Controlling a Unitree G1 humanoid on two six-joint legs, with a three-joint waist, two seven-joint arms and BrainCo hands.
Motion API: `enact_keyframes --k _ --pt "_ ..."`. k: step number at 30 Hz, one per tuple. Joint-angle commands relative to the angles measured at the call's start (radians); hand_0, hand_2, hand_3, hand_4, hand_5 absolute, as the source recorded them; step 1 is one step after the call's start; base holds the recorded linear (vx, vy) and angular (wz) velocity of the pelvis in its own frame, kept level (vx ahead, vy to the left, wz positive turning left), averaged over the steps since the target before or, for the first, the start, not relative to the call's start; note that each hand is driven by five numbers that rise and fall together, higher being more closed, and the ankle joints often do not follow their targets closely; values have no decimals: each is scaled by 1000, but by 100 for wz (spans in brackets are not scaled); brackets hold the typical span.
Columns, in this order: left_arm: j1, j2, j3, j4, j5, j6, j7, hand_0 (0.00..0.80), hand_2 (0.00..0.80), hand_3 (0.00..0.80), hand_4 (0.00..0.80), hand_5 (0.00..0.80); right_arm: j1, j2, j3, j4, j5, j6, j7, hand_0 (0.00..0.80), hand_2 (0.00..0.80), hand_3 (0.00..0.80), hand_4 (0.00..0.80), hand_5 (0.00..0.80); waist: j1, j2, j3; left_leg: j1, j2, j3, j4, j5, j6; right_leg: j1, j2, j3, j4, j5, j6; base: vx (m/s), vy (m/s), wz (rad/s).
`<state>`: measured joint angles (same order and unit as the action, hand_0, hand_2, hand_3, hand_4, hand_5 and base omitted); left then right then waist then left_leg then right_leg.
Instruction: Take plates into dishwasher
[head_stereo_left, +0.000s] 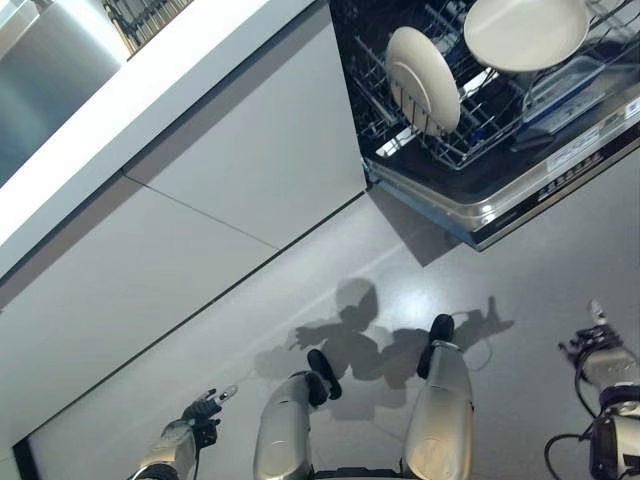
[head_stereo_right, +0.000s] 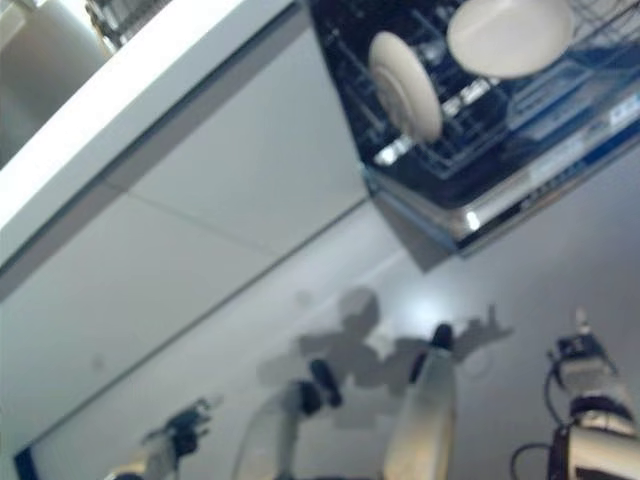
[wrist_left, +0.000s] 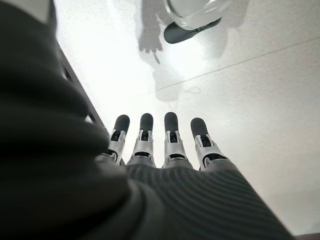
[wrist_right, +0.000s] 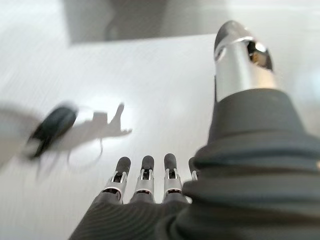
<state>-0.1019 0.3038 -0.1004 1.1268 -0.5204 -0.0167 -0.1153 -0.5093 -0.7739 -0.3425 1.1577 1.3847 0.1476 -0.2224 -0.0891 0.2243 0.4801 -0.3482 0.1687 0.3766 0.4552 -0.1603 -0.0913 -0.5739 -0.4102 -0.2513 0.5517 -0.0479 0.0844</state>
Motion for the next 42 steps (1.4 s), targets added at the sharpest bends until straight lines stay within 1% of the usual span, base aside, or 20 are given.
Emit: enact_keyframes --k 1,3,6,10,15,18,22,27,33,36,42 --pt "48 18 -20 -7 -49 -20 24 0 0 0 0 0 -92 -48 -12 7 120 -31 132 0 0 0 0 0 28 -1 10 -32 -35 -56 49 3 49 6 35 35 101 -90 -5 -49 -6 3" --pt "52 11 -28 -24 -57 -15 32 0 0 0 0 0 -158 -65 13 2 97 -26 190 0 0 0 0 0 41 9 10 -53 -38 -64 63 5 45 -8 32 36 126 -106 -12 -48 -6 5" --pt "59 4 -40 -49 -64 -2 40 0 0 0 0 0 -258 -83 65 -15 54 9 269 0 0 0 0 0 58 19 7 -74 -40 -71 70 14 40 -25 31 35 152 -123 -22 -48 11 14" --pt "62 -1 -49 -73 -70 12 44 0 0 0 0 0 -388 -91 159 -49 -32 35 317 0 0 0 0 0 80 19 4 -77 -36 -80 66 29 35 -19 32 28 164 -137 -35 -20 20 8" --pt "65 11 -52 -100 -92 29 51 0 0 0 0 0 -583 -99 302 -65 -106 68 324 0 0 0 0 0 114 13 -2 -63 -28 -89 36 79 27 8 43 10 157 -144 -44 -2 4 1" --pt "72 24 -42 -116 -104 41 48 0 0 0 0 0 -673 -109 373 -77 -151 102 322 0 0 0 0 0 135 9 -2 -60 -24 -98 26 104 24 22 44 -1 159 -149 -48 -17 -6 2" --pt "84 40 -32 -122 -109 40 39 0 0 0 0 0 -773 -120 450 -56 -175 99 335 0 0 0 0 0 159 3 -2 -60 -20 -110 19 122 23 39 44 -13 163 -155 -53 -8 -15 6" --pt "92 71 -25 -129 -103 39 24 0 0 0 0 0 -818 -105 502 -76 -191 69 353 0 0 0 0 0 184 -15 3 -55 -16 -125 16 135 24 68 48 -29 158 -152 -53 -3 -41 8" --pt "93 94 -20 -143 -78 45 19 0 0 0 0 0 -834 -85 523 -95 -195 43 419 0 0 0 0 0 206 -44 1 -31 -7 -136 4 143 24 125 55 -53 127 -143 -48 14 -26 4" --pt "90 103 -21 -146 -65 51 22 0 0 0 0 0 -817 -81 520 -103 -210 22 418 0 0 0 0 0 213 -63 -6 -13 2 -140 -5 151 19 157 63 -62 104 -137 -46 61 -27 -1" --pt "88 119 -18 -130 -50 45 18 0 0 0 0 0 -771 -104 491 -62 -262 42 397 0 0 0 0 0 219 -96 -18 27 27 -139 -25 151 14 227 77 -81 46 -115 -40 63 -35 5"
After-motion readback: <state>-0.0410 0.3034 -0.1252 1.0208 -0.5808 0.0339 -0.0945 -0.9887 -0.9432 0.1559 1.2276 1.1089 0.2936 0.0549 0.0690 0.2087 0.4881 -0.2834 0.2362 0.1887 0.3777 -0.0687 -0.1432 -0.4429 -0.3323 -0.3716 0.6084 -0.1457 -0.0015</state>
